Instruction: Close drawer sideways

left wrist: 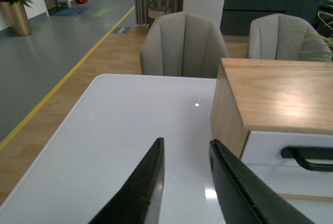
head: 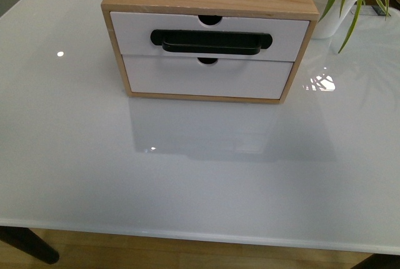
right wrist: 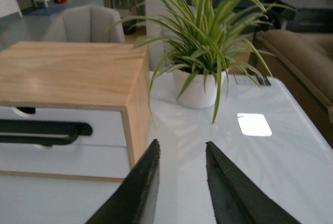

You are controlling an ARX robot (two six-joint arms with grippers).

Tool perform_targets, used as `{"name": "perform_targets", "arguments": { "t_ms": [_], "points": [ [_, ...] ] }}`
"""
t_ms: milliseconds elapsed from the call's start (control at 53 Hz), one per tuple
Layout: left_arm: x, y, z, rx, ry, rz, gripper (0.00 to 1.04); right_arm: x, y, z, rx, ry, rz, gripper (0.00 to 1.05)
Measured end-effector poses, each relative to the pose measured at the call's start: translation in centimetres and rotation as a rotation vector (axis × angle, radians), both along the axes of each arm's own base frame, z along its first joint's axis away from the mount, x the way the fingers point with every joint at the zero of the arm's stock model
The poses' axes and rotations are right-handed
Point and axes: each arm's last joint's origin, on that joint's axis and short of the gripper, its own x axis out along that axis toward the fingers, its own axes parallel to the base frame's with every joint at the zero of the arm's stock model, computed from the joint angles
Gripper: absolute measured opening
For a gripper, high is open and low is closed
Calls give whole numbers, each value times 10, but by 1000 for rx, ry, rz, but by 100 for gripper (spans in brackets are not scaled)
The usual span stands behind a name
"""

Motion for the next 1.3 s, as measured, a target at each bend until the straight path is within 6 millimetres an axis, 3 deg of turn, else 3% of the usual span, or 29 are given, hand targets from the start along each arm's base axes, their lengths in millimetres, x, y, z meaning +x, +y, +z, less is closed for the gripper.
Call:
{"name": "perform_targets", "arguments": {
  "t_ms": [132,340,755,1302],
  "points": [
    [-21,-5,-7,1,-8,4,2,-20,-5,-5,9,18,-20,2],
    [-42,-18,-16,5,-1,0,2,-38,-5,-4,10,17,-19,2],
    [-71,-18,-33,6,2,4,2,-63,-5,1,10,2,-19,2],
    [-92,-18,-24,6,-27,3,2,-84,-5,7,10,-17,-19,2]
  ]
}}
